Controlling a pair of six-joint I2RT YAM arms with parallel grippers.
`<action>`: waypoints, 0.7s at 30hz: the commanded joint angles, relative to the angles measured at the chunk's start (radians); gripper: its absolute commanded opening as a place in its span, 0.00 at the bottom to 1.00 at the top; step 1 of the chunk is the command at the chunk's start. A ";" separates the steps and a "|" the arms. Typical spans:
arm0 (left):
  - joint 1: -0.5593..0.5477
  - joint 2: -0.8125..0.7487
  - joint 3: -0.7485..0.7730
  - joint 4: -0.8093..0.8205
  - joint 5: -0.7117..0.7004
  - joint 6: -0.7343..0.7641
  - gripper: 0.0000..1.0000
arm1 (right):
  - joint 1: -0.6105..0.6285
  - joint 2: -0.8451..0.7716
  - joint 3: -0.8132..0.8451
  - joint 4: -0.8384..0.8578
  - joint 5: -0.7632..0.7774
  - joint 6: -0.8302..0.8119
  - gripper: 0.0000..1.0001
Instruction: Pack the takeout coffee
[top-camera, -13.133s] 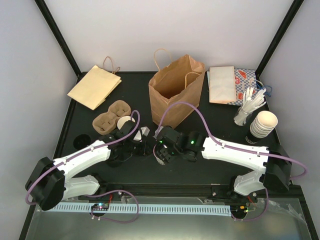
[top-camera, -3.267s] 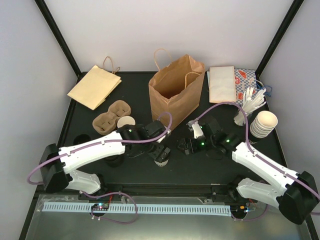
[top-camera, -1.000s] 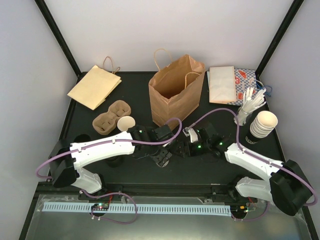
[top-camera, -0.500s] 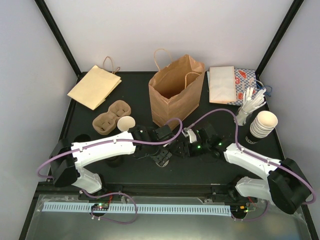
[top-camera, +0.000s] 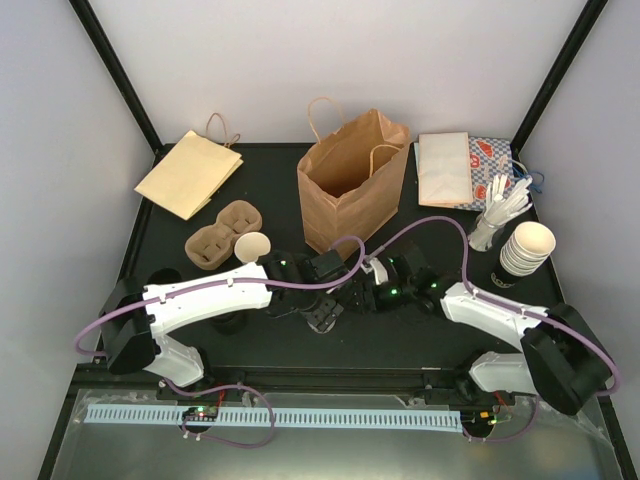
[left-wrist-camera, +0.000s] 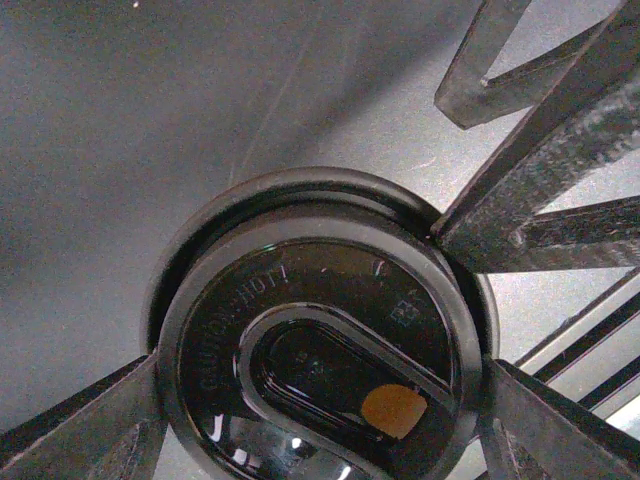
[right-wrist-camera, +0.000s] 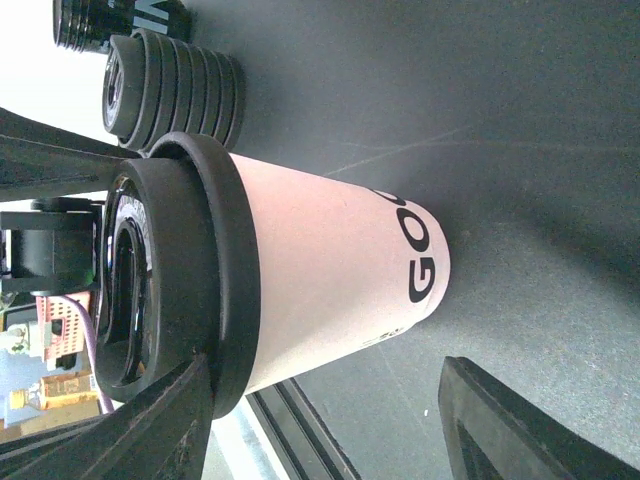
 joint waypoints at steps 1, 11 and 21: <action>-0.005 0.035 0.004 -0.007 0.011 -0.005 0.84 | -0.002 0.050 -0.038 -0.003 0.074 -0.003 0.62; -0.003 0.031 -0.014 0.000 0.018 -0.009 0.85 | -0.004 0.004 -0.031 -0.047 0.162 -0.001 0.60; -0.003 0.027 -0.019 0.001 0.017 -0.011 0.85 | -0.005 -0.011 0.084 -0.102 0.154 -0.036 0.61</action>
